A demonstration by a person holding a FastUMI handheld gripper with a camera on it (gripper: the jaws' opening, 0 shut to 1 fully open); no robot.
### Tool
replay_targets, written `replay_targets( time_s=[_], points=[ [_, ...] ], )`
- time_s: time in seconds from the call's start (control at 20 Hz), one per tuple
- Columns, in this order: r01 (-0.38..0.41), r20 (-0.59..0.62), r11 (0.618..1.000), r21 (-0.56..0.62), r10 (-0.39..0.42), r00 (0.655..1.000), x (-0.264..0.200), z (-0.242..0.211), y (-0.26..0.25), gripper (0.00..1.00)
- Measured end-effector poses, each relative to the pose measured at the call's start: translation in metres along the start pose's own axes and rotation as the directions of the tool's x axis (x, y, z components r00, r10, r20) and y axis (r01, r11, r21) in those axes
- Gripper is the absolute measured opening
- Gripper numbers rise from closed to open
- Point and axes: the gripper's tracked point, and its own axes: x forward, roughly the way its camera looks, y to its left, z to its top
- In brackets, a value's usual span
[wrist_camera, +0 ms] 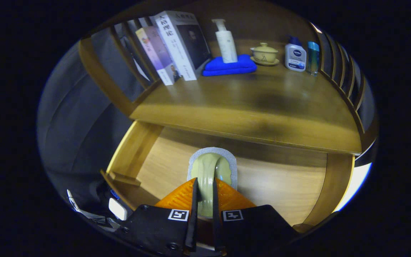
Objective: Pull open the drawer, take out the items inside it, and place them on the countertop above the cabinet.
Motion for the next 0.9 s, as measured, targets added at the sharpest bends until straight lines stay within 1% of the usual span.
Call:
replay_targets(
  time_s=[0.15, 0.25, 0.4, 0.6, 0.75, 0.9],
  points=[
    [-0.070, 0.046, 0.998, -0.010, 0.070, 0.996, -0.028, 0.008, 0.018, 0.20],
    [-0.087, 0.093, 0.996, -0.022, 0.088, 0.992, -0.045, 0.023, 0.022, 0.20],
    [-0.087, 0.153, 0.996, -0.025, 0.090, 0.984, -0.059, 0.052, 0.019, 0.20],
    [-0.046, 0.220, 0.999, 0.029, 0.038, 0.975, -0.058, 0.097, -0.007, 0.20],
    [0.031, 0.244, 0.996, 0.085, -0.051, 0.968, -0.045, 0.121, -0.044, 0.20],
    [0.040, 0.235, 0.990, 0.134, -0.071, 0.969, -0.031, 0.135, -0.058, 0.20]
  ],
)
